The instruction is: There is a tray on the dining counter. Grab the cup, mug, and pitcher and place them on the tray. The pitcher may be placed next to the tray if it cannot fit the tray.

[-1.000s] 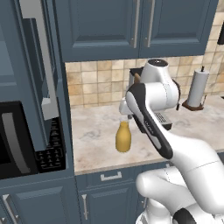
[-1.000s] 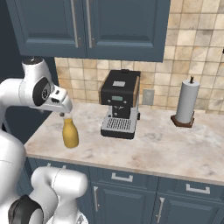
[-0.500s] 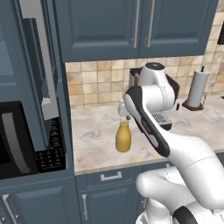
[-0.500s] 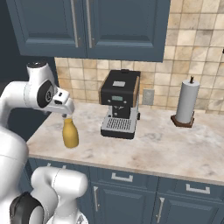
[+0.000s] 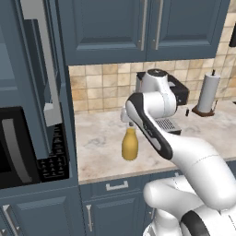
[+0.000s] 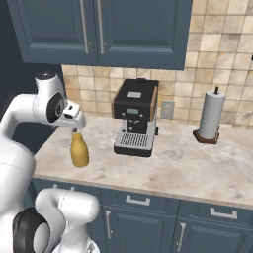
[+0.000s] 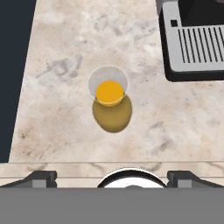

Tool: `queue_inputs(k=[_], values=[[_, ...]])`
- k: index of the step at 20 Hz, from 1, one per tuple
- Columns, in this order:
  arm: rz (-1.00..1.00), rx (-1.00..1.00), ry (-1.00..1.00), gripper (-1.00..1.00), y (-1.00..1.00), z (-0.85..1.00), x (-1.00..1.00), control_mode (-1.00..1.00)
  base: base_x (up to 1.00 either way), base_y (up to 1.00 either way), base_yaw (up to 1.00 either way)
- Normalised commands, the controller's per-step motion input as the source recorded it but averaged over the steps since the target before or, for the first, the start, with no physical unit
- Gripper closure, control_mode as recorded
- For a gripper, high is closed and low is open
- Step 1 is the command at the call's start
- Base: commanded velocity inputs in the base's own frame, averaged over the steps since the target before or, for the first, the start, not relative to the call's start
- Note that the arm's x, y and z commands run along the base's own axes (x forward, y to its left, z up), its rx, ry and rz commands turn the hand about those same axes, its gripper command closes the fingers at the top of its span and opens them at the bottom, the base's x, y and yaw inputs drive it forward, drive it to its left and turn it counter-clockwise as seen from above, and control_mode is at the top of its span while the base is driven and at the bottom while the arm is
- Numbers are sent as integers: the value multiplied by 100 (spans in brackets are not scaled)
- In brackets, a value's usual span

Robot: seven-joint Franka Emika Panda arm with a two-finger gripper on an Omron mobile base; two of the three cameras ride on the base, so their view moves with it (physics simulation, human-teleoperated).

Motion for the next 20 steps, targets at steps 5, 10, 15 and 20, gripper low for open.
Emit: queue_inputs(k=[5,10,15,20], values=[[0,0,2,-100,7,-19,31,-100,0,0,0],[0,0,1,-100,1,-16,26,-100,0,0,0],[0,0,2,-100,0,-14,24,-100,0,0,0],[0,0,0,-100,0,-14,16,-100,0,0,0]])
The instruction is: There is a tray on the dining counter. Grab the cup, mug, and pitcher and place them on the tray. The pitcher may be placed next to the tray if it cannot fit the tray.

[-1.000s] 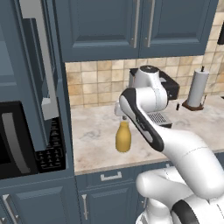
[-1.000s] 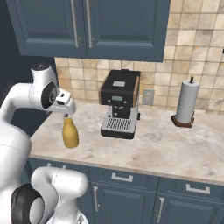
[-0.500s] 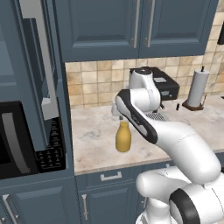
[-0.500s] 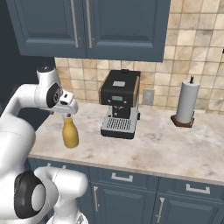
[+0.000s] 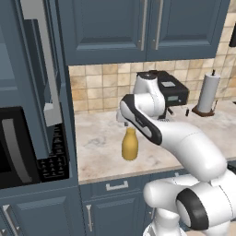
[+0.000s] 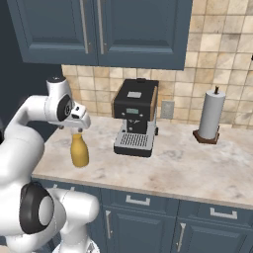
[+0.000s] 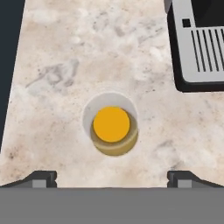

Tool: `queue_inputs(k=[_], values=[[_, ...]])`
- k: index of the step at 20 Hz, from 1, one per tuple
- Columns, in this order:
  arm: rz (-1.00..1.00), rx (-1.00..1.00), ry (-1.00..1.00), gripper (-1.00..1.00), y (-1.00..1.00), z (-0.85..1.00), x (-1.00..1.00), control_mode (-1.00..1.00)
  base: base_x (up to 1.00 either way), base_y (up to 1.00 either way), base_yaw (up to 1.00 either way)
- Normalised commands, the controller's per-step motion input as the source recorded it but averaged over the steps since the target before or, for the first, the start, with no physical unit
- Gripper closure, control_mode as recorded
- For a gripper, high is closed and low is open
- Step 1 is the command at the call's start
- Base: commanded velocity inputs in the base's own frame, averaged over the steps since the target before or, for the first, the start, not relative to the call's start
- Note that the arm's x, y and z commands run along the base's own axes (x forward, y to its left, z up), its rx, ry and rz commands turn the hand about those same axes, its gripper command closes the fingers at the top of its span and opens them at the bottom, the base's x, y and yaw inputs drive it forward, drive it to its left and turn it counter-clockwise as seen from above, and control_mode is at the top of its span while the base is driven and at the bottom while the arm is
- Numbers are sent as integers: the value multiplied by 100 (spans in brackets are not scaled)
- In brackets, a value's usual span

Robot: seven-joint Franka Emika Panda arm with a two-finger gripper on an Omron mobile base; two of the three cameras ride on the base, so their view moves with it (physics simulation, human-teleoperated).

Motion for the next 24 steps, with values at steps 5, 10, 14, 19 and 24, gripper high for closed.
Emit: queue_inputs(k=[5,10,14,19,24], values=[[0,0,1,-100,0,-11,27,-100,0,0,0],[0,0,1,-100,0,-14,17,-100,0,0,0],[0,0,0,-100,0,-16,1,-100,0,0,0],[0,0,0,-100,0,-19,1,-100,0,0,0],[0,0,0,-100,0,-8,2,-100,0,0,0]])
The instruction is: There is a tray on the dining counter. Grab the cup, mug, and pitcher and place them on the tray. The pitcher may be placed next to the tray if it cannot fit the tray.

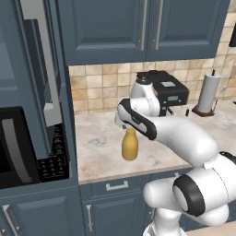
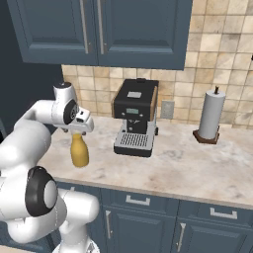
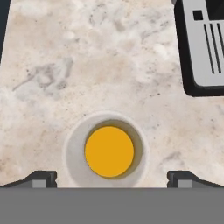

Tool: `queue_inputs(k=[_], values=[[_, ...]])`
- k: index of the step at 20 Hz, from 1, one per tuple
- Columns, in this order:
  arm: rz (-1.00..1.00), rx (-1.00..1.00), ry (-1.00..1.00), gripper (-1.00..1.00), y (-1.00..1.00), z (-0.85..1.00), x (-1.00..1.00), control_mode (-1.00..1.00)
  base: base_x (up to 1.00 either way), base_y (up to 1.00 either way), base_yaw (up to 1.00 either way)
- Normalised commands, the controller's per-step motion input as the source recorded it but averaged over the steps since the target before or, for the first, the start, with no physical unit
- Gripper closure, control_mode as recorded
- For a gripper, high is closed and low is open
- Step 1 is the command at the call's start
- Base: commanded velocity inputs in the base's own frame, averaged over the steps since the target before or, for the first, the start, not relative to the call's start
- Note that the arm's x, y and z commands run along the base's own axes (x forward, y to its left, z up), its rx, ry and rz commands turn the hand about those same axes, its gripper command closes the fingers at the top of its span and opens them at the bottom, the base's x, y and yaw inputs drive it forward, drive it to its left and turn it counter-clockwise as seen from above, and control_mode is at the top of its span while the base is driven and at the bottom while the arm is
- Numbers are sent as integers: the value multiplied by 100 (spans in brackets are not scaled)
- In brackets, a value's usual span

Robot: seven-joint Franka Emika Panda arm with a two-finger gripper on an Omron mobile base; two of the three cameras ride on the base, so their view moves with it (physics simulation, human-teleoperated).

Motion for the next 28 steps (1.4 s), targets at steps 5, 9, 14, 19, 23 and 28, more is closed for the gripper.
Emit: queue_inputs(k=[5,9,14,19,23,28], values=[[0,0,0,-100,3,-2,8,-100,0,0,0],[0,0,0,-100,8,-2,11,-100,0,0,0],[0,0,0,-100,5,-5,13,-100,0,0,0],[0,0,0,-100,0,-7,10,-100,0,0,0],[0,0,0,-100,0,-9,0,-100,0,0,0],[0,0,0,-100,0,-14,0,-100,0,0,0]])
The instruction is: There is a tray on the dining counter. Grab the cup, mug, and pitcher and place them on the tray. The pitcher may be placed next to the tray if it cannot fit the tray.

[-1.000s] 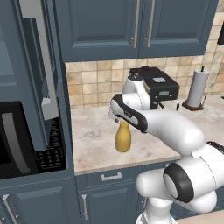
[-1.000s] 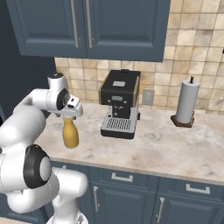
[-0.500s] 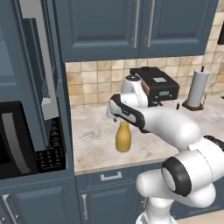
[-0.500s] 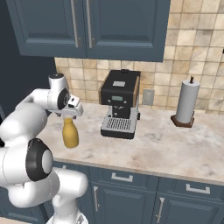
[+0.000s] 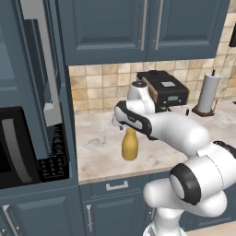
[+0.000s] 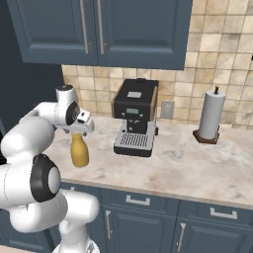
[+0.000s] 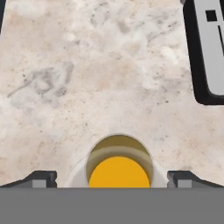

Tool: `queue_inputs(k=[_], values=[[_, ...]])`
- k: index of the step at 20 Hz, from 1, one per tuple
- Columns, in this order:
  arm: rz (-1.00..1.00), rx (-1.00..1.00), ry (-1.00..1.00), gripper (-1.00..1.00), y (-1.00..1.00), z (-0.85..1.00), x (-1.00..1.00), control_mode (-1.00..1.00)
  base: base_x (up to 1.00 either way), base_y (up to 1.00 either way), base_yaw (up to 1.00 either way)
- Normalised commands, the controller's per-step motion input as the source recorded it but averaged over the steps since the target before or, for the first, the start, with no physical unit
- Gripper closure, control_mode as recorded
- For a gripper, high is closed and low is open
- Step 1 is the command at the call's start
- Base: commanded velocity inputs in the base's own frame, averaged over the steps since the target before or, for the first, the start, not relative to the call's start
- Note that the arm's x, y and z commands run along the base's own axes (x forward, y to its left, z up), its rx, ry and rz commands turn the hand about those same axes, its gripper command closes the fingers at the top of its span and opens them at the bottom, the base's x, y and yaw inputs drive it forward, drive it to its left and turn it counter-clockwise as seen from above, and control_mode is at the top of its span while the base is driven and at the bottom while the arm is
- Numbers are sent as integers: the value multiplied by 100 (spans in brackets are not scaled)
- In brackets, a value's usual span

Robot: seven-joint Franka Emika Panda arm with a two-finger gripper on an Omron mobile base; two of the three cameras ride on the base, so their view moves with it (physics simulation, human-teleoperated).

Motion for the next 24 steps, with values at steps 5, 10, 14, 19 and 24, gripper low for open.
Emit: queue_inputs(k=[5,10,14,19,24], values=[[0,0,0,-100,0,-16,0,-100,0,0,0],[0,0,0,-100,0,-16,0,-100,0,0,0],[0,0,0,-100,0,-23,0,-100,0,0,0],[0,0,0,-100,0,-19,0,-100,0,0,0],[0,1,5,-100,0,-7,-6,-100,0,0,0]])
